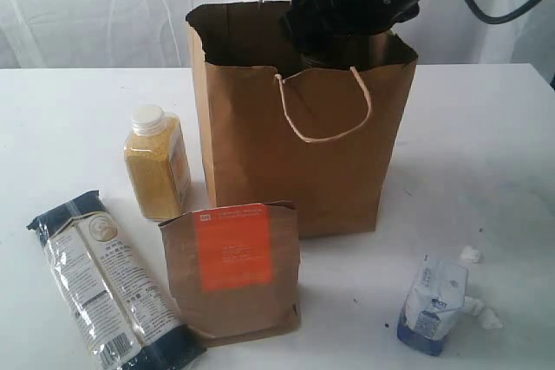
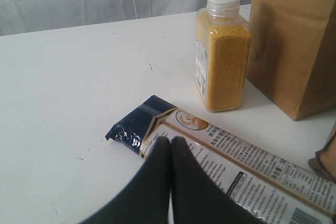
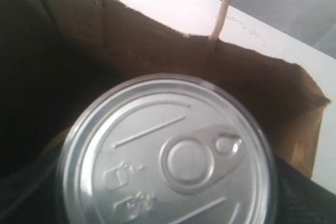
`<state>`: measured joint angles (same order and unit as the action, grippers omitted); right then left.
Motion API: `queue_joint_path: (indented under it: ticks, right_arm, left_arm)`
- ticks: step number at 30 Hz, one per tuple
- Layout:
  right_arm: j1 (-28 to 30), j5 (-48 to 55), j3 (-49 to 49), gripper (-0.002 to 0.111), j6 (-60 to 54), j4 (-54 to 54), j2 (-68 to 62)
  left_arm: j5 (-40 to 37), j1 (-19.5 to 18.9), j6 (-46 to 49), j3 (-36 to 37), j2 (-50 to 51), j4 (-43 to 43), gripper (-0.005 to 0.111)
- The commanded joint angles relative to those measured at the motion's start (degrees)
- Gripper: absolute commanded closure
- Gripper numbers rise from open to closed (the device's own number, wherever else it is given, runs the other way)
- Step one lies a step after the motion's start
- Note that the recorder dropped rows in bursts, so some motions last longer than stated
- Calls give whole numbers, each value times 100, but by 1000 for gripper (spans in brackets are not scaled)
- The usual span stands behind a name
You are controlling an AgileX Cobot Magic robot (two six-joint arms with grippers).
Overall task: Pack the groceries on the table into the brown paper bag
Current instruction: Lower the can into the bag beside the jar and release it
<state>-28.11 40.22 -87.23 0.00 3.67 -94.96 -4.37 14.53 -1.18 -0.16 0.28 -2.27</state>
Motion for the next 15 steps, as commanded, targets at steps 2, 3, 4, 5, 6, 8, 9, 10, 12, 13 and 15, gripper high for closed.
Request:
queue_joint_path:
  ticks: [2,3,4,5,6,8,9,10,12,13,15]
  right_arm:
    - [33,-148,-6,37,0,25,119]
    - [33,-159,-6,37,0,25,119]
    - [33,-173,-6,37,0,38,119]
    - [33,-172,-6,37,0,51,119]
    - [33,-172,-6,36,0,50,119]
    - [33,-158,-6,28,199,65,119]
    - [33,-158,-6,21,351,97,119]
    - [33,-169,-6,15,403,98,119]
    - [33,-139,-6,4,419,98,119]
    - [33,-98,-6,3,419,98,119]
    - [33,17,-6,3,379,98,128]
  left_arm:
    - [4,22,-8,16,-28,-23,107]
    - [4,22,-8,16,-28,-23,107]
    - [4,22,-8,16,-28,-23,107]
    - [4,22,-8,16,-28,-23,107]
    - [4,22,-8,16,-28,-23,107]
    - [4,22,-8,16,-28,-23,107]
    - [4,22,-8,16,-28,-23,107]
    - [4,22,-8,16,-28,-23,107]
    - [4,22,-8,16,-28,-23,107]
    - [4,22,-8,16,-28,-23,107]
    - [4,22,-8,16,-28,-23,107]
